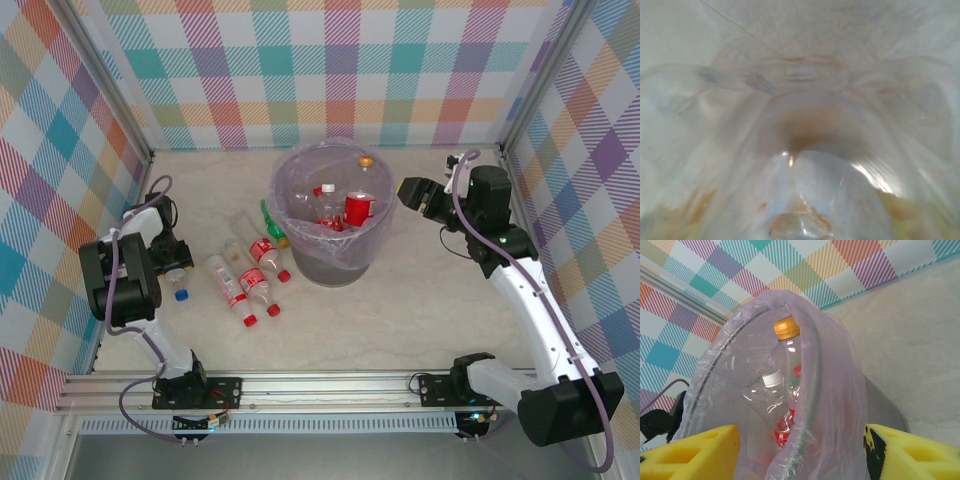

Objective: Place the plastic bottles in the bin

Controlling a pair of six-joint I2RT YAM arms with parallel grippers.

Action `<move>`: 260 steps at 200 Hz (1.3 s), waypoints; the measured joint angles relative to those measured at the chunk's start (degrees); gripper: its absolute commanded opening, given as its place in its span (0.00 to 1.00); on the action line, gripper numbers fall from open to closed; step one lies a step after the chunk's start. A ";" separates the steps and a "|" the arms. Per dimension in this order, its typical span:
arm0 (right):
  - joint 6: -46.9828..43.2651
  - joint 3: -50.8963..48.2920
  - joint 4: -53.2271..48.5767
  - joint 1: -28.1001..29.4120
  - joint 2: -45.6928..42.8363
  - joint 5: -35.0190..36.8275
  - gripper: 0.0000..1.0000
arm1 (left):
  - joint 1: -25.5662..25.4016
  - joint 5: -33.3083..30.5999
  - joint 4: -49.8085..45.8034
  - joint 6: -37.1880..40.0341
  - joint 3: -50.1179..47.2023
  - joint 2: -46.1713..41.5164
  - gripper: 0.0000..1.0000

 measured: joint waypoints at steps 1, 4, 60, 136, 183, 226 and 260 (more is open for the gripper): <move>0.00 0.00 -0.07 0.00 0.00 -0.04 0.67 | -0.07 0.00 0.00 -0.02 0.00 -0.20 0.54; -0.02 0.00 -0.17 -0.02 0.02 -0.26 0.67 | -0.37 -0.04 0.04 -0.35 0.00 -1.03 0.54; 0.20 0.02 -0.83 0.00 3.06 -4.72 0.61 | -7.82 3.65 -2.78 -5.03 4.07 -14.25 0.54; 3.34 0.02 2.69 0.31 8.63 -9.14 0.49 | -30.53 9.25 2.21 -20.94 18.43 -30.25 0.44; 5.38 0.02 5.20 1.79 9.29 -9.84 0.42 | -44.74 4.87 7.74 -27.63 31.76 -20.41 0.39; 5.64 0.02 5.25 2.21 9.29 -8.90 0.42 | -52.13 4.44 15.45 -26.53 36.68 -9.18 0.39; 6.19 -0.15 5.97 2.80 9.16 -8.41 0.40 | -56.83 3.93 16.96 -21.31 36.65 -2.80 0.39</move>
